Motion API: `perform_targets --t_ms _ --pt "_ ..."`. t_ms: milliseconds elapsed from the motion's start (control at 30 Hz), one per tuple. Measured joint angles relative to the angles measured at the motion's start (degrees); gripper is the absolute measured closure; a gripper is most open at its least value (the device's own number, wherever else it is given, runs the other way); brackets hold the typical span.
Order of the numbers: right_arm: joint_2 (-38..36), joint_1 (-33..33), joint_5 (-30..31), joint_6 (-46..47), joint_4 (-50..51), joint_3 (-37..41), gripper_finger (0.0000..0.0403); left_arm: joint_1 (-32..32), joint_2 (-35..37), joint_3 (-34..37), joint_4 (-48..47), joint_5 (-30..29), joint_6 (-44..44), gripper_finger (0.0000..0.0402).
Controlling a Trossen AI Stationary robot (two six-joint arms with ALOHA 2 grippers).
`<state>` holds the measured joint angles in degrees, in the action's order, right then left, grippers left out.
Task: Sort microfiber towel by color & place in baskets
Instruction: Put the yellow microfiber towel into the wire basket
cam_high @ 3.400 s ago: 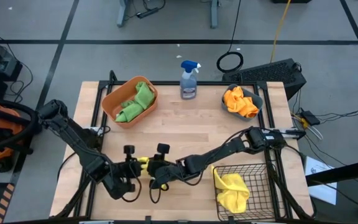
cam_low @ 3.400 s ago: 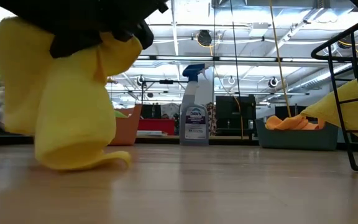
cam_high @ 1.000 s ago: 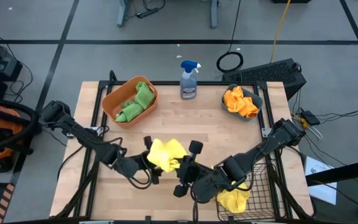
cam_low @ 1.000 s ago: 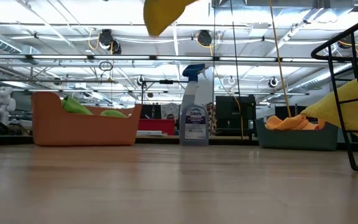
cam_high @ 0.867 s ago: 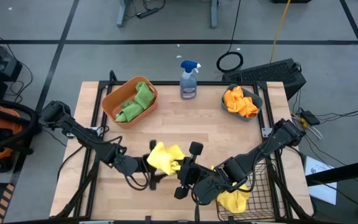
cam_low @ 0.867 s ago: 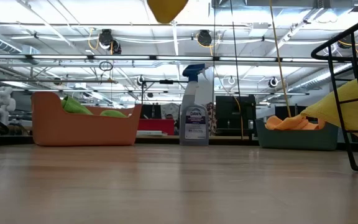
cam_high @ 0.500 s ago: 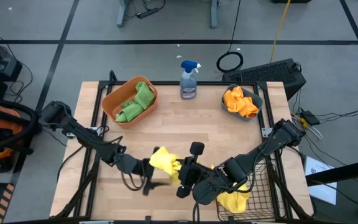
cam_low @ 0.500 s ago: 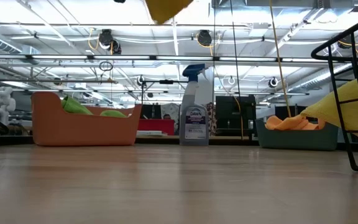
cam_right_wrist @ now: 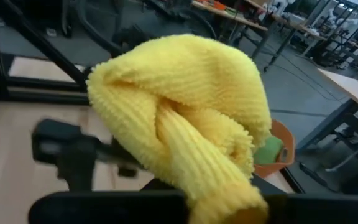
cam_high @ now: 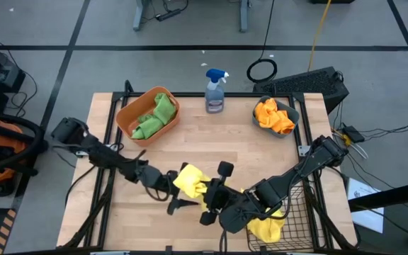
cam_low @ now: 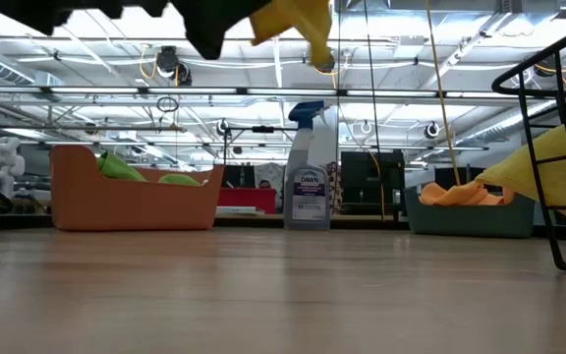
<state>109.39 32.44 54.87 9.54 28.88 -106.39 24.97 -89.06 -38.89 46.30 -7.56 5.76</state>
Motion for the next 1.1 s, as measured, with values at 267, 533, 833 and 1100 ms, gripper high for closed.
perform_targets --t_ms 267,533,833,1100 --pt "3.1 -0.5 -1.1 0.3 -1.1 0.0 0.0387 -1.1 -0.4 0.0 6.2 0.1 -0.4 0.0089" --pt "3.2 0.7 -1.2 2.6 -0.9 0.0 0.0387 0.2 2.9 0.0 7.6 0.1 -0.6 0.0089" --pt "3.2 0.9 -5.4 4.4 -0.8 0.0 0.0387 1.4 3.7 0.0 7.6 0.2 -3.1 0.0089" --pt "3.2 0.5 -5.8 5.2 0.9 0.5 0.0387 1.4 3.7 0.0 9.0 3.3 -3.1 0.0089"
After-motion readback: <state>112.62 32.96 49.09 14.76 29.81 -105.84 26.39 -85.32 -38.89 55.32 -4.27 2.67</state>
